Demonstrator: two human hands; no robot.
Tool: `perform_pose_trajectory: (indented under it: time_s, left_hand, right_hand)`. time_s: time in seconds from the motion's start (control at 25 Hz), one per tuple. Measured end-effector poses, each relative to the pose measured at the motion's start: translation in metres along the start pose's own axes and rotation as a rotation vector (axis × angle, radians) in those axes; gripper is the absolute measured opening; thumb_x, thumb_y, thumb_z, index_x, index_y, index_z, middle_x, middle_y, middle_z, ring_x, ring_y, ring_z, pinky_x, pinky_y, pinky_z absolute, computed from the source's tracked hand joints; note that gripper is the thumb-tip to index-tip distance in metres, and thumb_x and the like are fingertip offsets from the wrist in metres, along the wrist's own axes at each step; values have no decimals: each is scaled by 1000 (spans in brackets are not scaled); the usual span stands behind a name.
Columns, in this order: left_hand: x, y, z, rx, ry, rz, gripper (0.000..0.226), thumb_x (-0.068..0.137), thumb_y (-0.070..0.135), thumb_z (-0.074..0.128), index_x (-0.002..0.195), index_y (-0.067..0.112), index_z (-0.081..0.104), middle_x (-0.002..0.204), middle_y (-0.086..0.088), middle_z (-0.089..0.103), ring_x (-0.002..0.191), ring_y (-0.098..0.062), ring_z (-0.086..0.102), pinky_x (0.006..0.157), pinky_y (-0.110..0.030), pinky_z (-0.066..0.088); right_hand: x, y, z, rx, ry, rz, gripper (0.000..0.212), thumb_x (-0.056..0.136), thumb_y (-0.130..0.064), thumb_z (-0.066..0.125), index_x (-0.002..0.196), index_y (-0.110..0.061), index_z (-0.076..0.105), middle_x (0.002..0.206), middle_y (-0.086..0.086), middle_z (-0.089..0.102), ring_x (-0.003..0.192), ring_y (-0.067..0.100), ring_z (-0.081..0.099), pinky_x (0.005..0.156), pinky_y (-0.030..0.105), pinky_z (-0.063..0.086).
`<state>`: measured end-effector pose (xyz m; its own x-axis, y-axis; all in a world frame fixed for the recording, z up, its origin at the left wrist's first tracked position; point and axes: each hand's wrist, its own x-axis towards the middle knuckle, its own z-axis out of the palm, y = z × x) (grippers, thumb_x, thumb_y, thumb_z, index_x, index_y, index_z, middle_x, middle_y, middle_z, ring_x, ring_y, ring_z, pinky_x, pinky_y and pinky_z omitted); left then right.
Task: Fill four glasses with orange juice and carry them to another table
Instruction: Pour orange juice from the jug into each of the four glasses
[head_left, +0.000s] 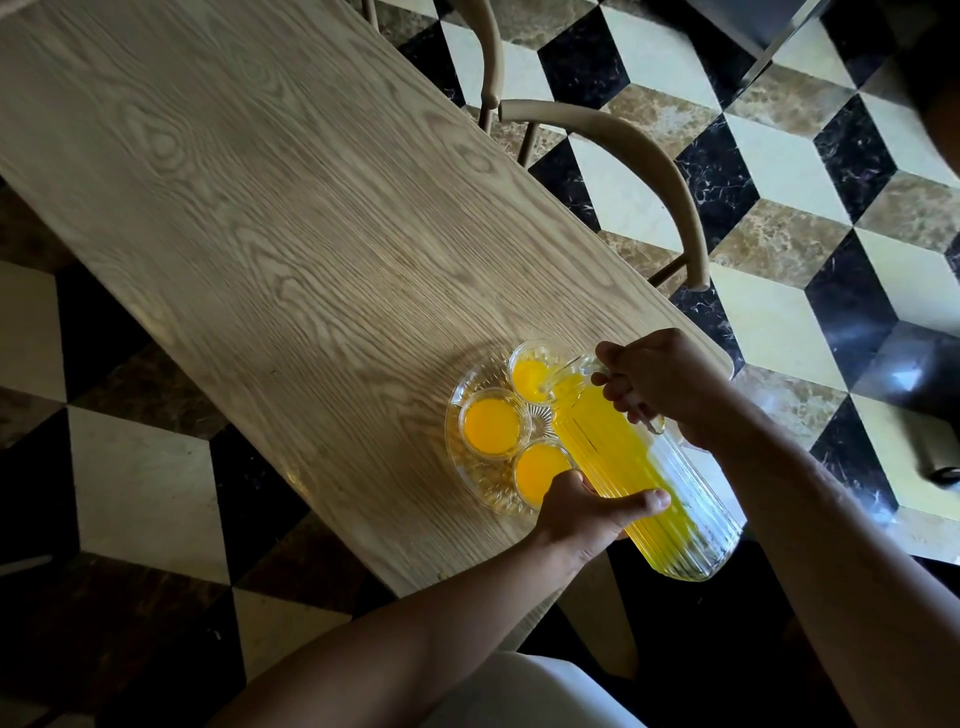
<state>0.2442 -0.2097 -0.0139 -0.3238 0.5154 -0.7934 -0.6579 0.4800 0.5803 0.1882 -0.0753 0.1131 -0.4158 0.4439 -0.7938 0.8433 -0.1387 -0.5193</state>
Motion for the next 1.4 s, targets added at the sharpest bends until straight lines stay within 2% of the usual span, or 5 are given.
perform_pose_trajectory:
  time_s: [0.36, 0.56, 0.8, 1.24, 1.4]
  left_hand:
    - [-5, 3, 0, -53, -33, -10, 73, 44, 57, 95, 78, 17, 43, 79, -2, 45, 82, -18, 56, 83, -61, 64]
    - [-5, 4, 1, -82, -51, -6, 64, 58, 43, 98, 78, 18, 44, 80, -3, 44, 84, -19, 57, 84, -56, 66]
    - [0, 2, 1, -83, -46, -3, 55, 75, 29, 97, 80, 17, 44, 84, -3, 46, 91, -18, 60, 84, -50, 67]
    - [-3, 0, 5, -120, -65, 32, 68, 45, 52, 96, 71, 20, 42, 74, -2, 42, 77, -20, 58, 73, -41, 69]
    - [-2, -1, 4, -122, -75, 39, 69, 42, 55, 95, 69, 20, 43, 78, -4, 43, 78, -20, 57, 71, -38, 68]
  right_hand:
    - [-2, -4, -1, 28, -57, 39, 28, 107, -12, 37, 87, -6, 54, 41, -4, 51, 37, 11, 40, 37, 18, 31]
    - [2, -2, 1, -48, 57, -1, 28, 104, -22, 52, 88, -2, 62, 61, 8, 53, 52, 20, 42, 50, 28, 31]
    - [6, 2, -1, -80, 93, -56, 36, 103, -27, 57, 85, 2, 69, 62, 10, 59, 53, 22, 48, 50, 29, 37]
    - [16, 8, -5, -49, 84, -44, 34, 102, -22, 55, 76, -3, 66, 48, 1, 59, 47, 20, 47, 48, 27, 37]
    - [15, 9, -4, -68, 103, -63, 37, 100, -28, 60, 85, 4, 71, 53, 5, 61, 51, 23, 51, 50, 29, 40]
